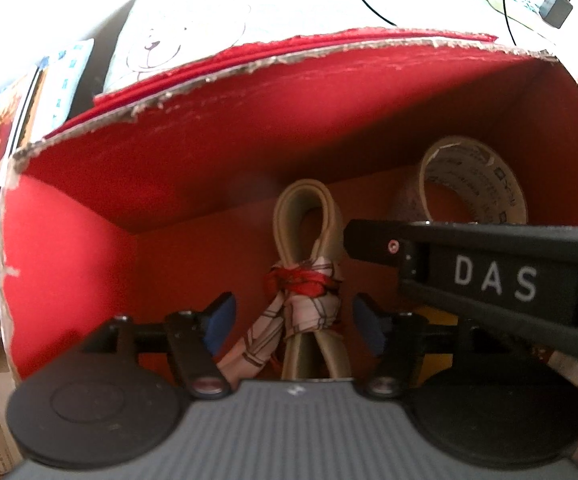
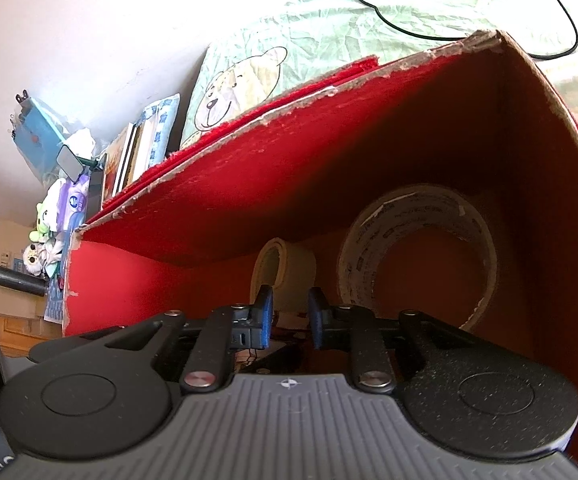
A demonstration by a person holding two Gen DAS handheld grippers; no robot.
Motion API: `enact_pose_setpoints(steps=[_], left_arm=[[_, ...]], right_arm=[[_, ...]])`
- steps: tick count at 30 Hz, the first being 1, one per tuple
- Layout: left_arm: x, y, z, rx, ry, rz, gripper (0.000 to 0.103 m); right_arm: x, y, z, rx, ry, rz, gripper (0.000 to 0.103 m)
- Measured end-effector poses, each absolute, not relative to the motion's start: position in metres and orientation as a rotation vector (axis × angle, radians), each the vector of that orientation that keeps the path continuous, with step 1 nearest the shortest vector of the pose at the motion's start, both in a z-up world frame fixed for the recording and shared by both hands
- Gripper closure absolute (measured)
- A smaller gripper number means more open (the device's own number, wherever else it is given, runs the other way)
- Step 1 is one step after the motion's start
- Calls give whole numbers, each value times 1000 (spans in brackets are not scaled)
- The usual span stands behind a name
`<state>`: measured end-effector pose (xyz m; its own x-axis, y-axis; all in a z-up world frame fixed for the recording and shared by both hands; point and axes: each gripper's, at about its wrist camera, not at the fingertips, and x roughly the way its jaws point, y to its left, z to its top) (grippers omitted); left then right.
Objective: Organize objects
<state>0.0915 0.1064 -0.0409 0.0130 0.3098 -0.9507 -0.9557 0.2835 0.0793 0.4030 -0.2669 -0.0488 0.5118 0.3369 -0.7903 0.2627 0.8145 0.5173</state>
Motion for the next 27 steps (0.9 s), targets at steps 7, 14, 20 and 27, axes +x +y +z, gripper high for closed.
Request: enact_pose_setpoints(steps=[7, 14, 20, 27], left_arm=[[84, 107, -35, -778, 1102, 1185, 35], [81, 103, -31, -800, 1071, 1244, 35], [80, 103, -27, -800, 1064, 1226, 35], [82, 103, -20, -793, 1084, 1181, 35]], right_arm=[[402, -269, -49, 663, 1050, 56, 80], [401, -273, -51, 708, 1059, 39, 80], [394, -280, -39, 701, 1107, 55, 80], [370, -293, -24, 646, 1194, 76, 79]])
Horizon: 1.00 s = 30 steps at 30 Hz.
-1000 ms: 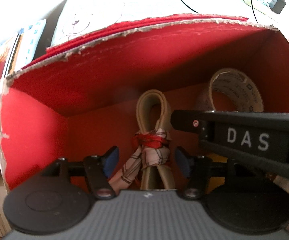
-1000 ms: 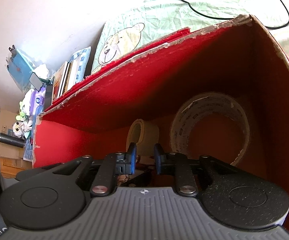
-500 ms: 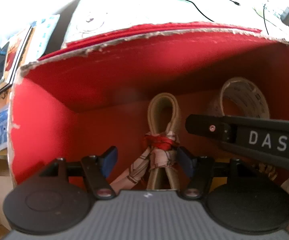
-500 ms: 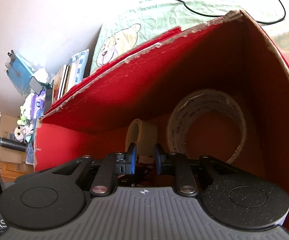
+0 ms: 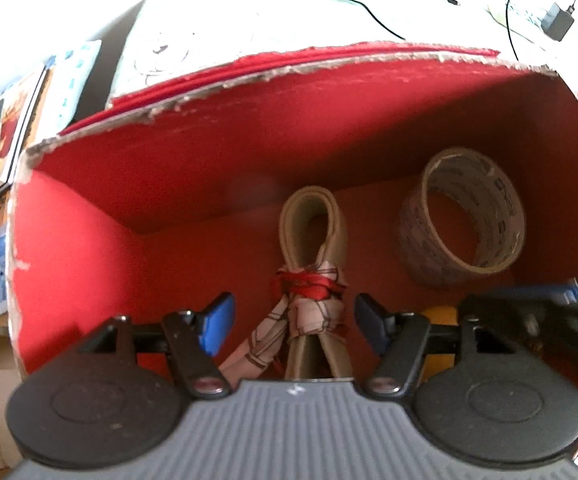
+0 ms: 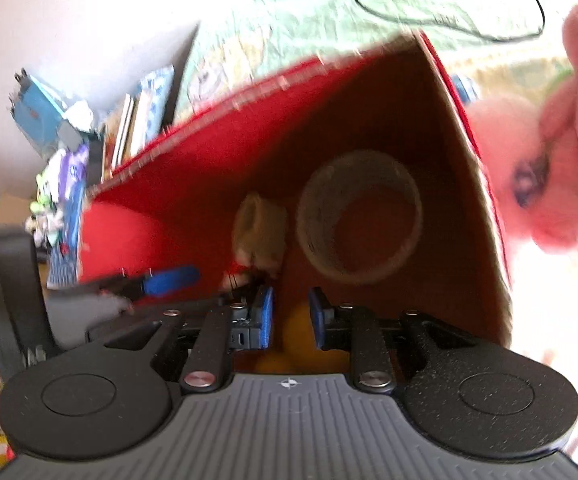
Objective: Organize objects
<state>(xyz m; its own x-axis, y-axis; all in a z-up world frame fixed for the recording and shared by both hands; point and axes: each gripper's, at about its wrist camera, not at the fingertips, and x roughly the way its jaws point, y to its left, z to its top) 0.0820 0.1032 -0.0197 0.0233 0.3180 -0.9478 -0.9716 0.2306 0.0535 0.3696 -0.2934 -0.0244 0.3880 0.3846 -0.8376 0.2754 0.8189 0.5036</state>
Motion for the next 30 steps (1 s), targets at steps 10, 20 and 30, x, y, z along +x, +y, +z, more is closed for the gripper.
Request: enact_pose_setpoints(steps=[10, 20, 30], left_arm=[[88, 109, -27, -858, 1160, 1180, 34], [77, 114, -23, -961, 1115, 1227, 39], [72, 114, -15, -998, 1059, 1240, 37]], right_arm=[[372, -266, -45, 508, 1397, 113, 76], [395, -226, -42, 229, 1283, 136, 68], [399, -227, -57, 77, 1220, 146, 70]])
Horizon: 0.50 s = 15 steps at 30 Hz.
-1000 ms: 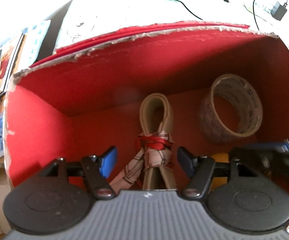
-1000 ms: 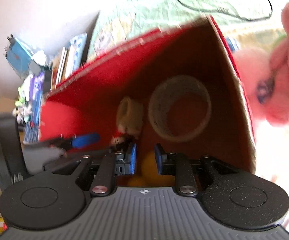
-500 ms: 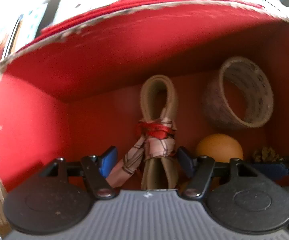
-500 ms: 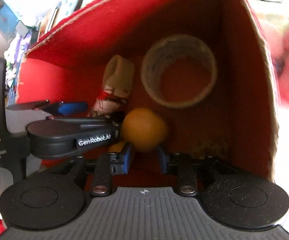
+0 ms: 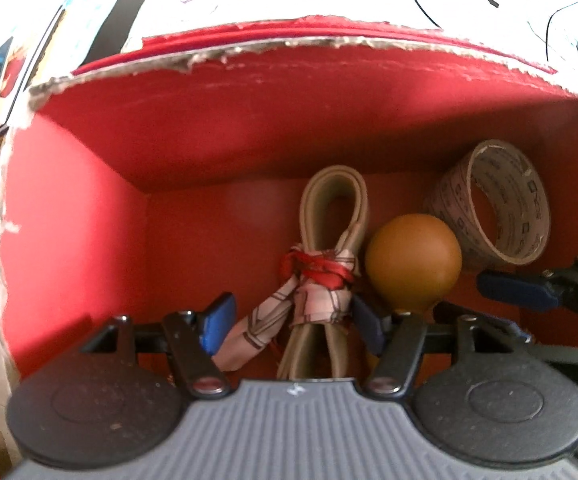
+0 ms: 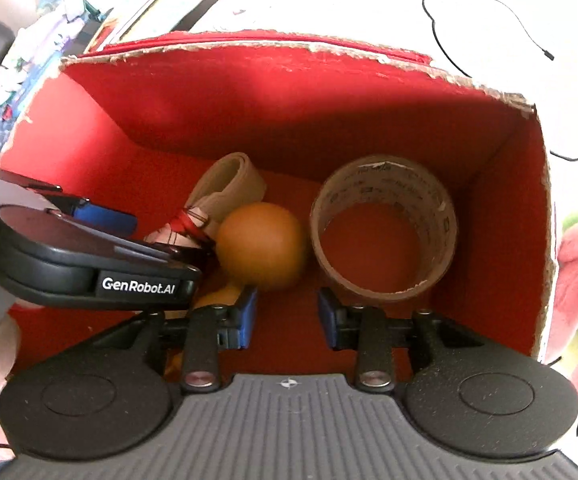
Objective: Organize objects
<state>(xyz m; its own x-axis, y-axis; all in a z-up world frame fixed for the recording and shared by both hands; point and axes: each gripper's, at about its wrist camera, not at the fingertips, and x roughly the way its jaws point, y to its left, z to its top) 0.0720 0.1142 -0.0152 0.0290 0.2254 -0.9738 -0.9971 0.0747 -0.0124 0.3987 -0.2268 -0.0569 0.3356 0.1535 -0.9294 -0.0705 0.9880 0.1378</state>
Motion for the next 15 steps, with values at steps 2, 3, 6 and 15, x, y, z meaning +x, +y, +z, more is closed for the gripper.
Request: enact_pose_setpoints(steps=[2, 3, 6, 15], left_arm=[[84, 114, -20, -992, 1087, 1206, 37], [88, 113, -20, -981, 1107, 1178, 37], [99, 113, -21, -946, 1158, 1155, 39], [128, 111, -16, -879, 1202, 1119, 39]], right_arm=[[397, -233, -56, 68, 1216, 127, 74], [396, -238, -56, 90, 1215, 116, 79], [390, -245, -47, 162, 1169, 141, 78], [391, -262, -35, 334, 1041, 85, 78]])
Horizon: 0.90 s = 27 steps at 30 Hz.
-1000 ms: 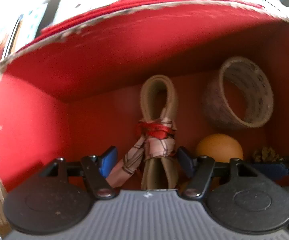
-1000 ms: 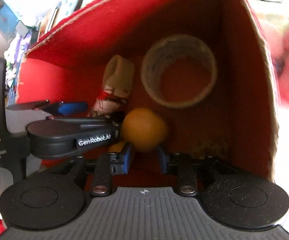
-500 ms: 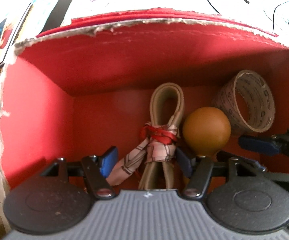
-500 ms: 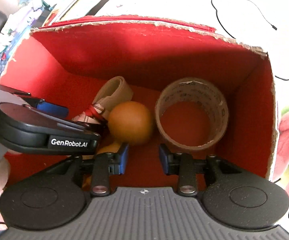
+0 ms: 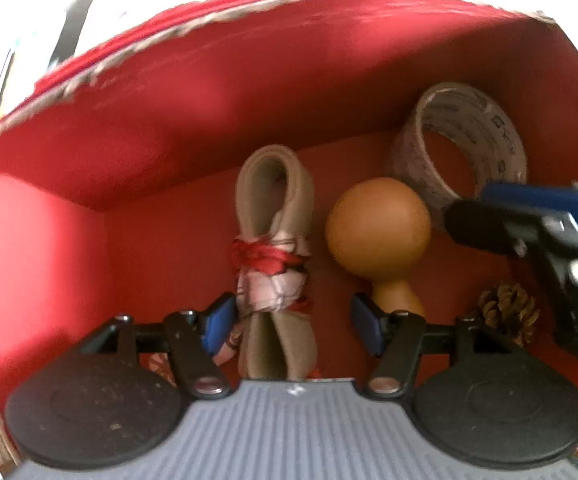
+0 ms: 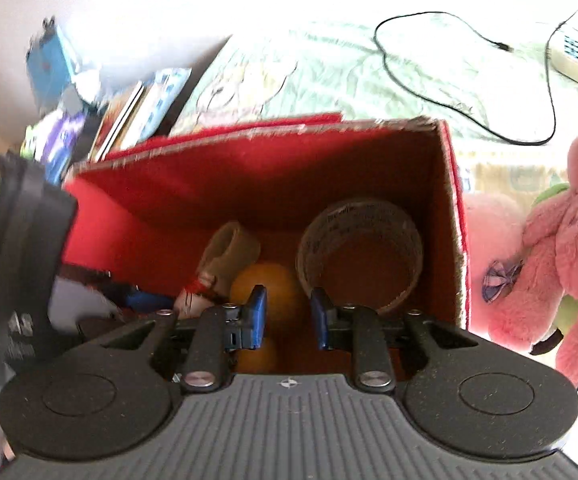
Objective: Organize objects
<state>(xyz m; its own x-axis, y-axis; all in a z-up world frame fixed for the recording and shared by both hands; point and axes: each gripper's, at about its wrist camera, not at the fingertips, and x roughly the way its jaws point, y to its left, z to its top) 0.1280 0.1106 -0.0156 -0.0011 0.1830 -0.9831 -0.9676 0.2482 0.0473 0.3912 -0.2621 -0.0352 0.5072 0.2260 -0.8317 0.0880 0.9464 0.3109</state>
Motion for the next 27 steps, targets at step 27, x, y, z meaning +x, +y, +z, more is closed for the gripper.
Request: enact_pose_setpoints(steps=[27], left_arm=[[136, 108, 10, -706, 1135, 1127, 25]], right_arm=[[388, -283, -31, 492, 903, 27, 82]])
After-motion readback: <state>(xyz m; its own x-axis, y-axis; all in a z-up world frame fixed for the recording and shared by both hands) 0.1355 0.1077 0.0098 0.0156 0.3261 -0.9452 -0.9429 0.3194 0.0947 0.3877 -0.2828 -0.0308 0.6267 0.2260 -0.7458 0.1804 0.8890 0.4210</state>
